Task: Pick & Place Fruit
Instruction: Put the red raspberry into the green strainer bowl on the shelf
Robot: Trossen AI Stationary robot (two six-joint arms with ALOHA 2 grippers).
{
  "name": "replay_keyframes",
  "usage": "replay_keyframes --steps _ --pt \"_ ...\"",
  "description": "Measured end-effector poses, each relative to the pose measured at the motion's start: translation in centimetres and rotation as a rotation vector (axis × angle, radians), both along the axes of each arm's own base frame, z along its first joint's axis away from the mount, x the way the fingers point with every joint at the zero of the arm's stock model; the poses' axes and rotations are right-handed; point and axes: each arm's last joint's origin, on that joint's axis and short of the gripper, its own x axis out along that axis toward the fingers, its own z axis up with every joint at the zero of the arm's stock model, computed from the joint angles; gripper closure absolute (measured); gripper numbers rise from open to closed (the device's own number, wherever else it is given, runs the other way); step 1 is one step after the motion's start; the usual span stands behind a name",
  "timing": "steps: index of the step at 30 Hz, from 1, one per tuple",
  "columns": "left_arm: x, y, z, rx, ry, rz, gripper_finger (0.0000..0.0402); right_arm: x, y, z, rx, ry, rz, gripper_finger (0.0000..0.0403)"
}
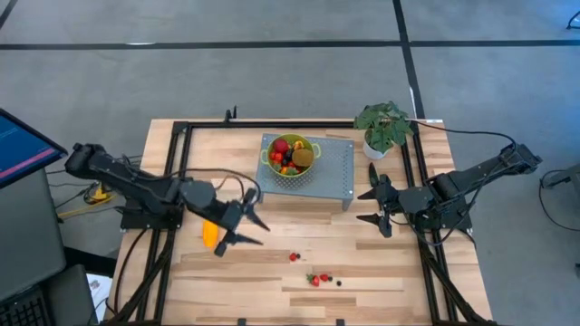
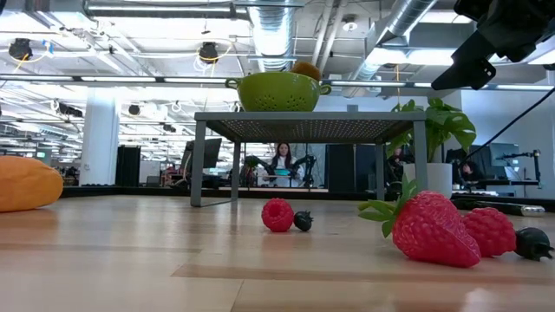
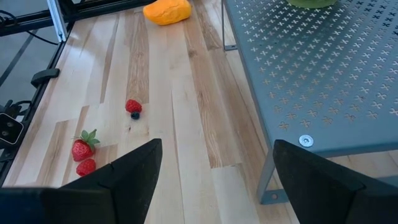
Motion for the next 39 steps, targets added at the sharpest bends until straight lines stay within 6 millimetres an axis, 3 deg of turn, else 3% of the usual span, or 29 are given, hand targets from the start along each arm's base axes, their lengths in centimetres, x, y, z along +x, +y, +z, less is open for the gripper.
replay_keyframes --steps 8,19,39 --pt "0.5 -2.4 -1.7 0.025 0.065 -0.074 0.0248 0.0 0.0 0.0 0.0 0.0 0.0 0.0101" --pt "1.8 -3.2 -3.6 0.047 0.126 -0.082 0.0248 0.0 0.0 0.0 0.0 0.0 0.0 0.0101" --pt "1.6 -4.2 -3.4 0.038 0.096 -0.119 0.0247 0.0 0.0 0.0 0.0 0.0 0.0 0.0101"
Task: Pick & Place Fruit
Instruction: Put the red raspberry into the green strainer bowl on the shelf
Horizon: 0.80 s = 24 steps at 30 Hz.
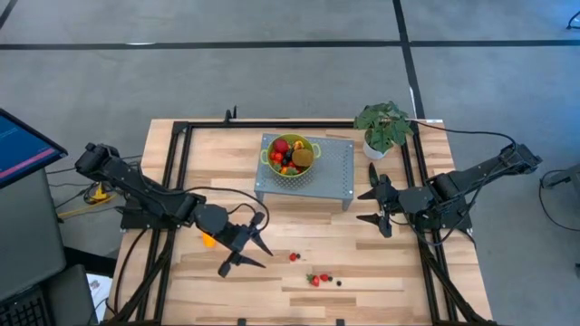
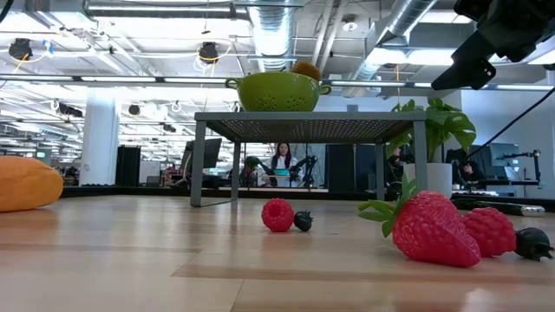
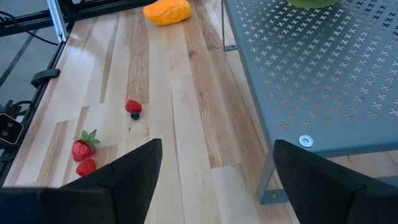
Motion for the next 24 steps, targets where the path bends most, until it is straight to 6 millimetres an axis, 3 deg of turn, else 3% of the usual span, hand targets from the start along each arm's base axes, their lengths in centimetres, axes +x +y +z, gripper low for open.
replay_keyframes --steps 5,9,19,24 --pt "0.1 -0.3 -0.2 0.002 0.003 -0.006 0.0247 0.0 0.0 0.0 0.0 0.0 0.0 0.0101" --pt "1.2 -0.9 -2.0 0.029 0.045 -0.007 0.0233 0.0 0.0 0.0 0.0 0.0 0.0 0.0101" --pt "4.2 -1.1 -7.2 0.134 0.128 0.191 0.0106 0.0 0.0 0.0 0.0 0.0 0.0 0.0101" --pt "5.5 -1.7 -10.4 0.155 0.155 0.188 0.0072 0.0 0.0 0.0 0.0 0.0 0.0 0.0101"
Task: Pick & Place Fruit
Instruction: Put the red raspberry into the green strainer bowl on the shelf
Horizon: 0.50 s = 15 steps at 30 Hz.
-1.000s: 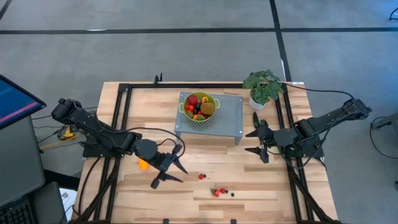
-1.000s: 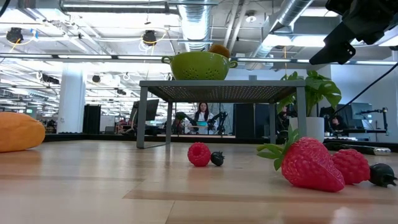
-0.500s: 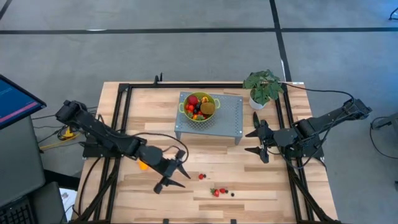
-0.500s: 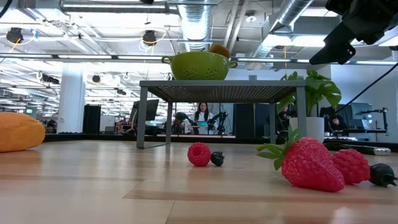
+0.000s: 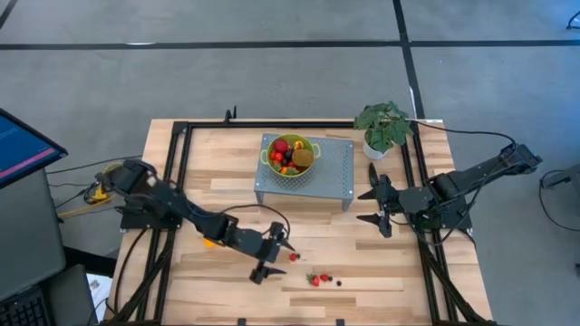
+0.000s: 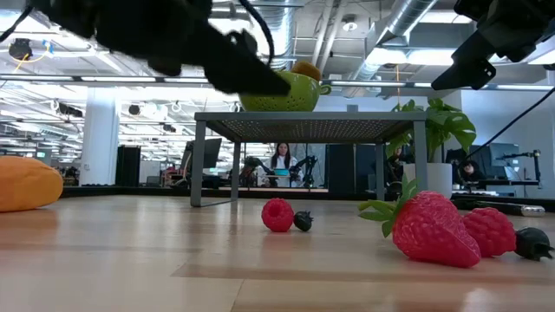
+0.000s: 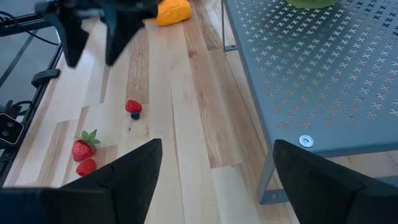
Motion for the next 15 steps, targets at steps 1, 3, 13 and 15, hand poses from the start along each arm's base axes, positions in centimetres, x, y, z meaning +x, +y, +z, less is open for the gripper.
replay_keyframes --steps 1,3,13,15 --pt "0.2 -0.1 -0.5 0.0 0.001 0.0 0.0069 0.0 0.0 0.0 0.001 -0.001 0.0 0.0101" --pt "0.5 -0.2 -1.5 0.007 0.005 0.01 0.0067 0.0 0.0 0.0 0.0 0.0 -0.001 0.0101" --pt "1.5 -0.1 -5.5 0.032 0.054 0.116 0.0066 0.0 0.0 0.0 0.0 -0.001 -0.001 0.0101" --pt "1.6 0.0 -6.5 0.034 0.071 0.124 0.0066 0.0 0.0 0.0 0.0 0.0 0.0 0.0101"
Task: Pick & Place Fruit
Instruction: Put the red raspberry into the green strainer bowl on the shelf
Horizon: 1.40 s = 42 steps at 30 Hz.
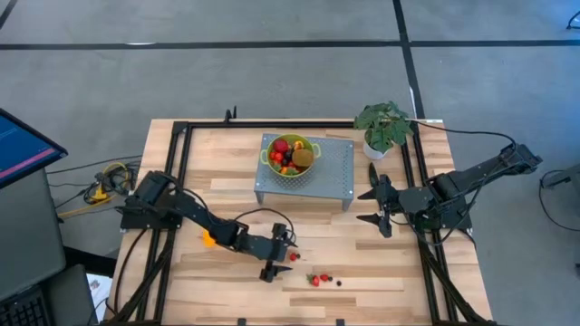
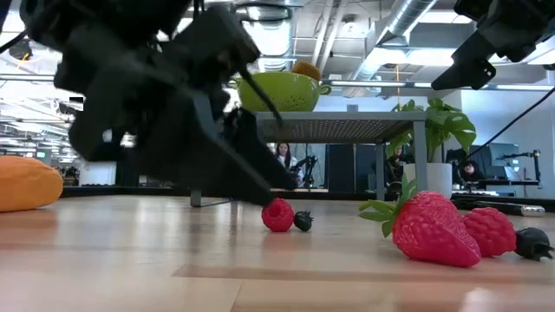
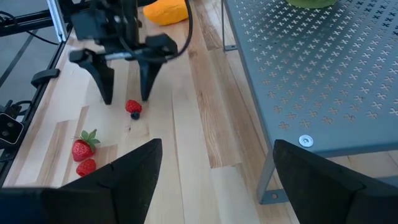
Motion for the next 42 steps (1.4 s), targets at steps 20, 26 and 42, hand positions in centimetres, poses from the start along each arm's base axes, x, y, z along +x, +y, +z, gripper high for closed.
replay_keyframes --steps 20,26,42 --pt "0.7 0.6 -3.1 -0.096 0.029 0.096 0.0177 0.0 0.0 0.0 0.0 0.0 0.0 0.0101" --pt "0.7 0.6 -3.1 -0.094 0.025 0.101 0.0228 0.0 0.0 0.0 0.0 0.0 0.0 0.0101" --pt "0.7 0.7 -3.2 -0.109 0.026 0.119 0.0274 0.0 0.0 0.0 0.0 0.0 0.0 0.0101"
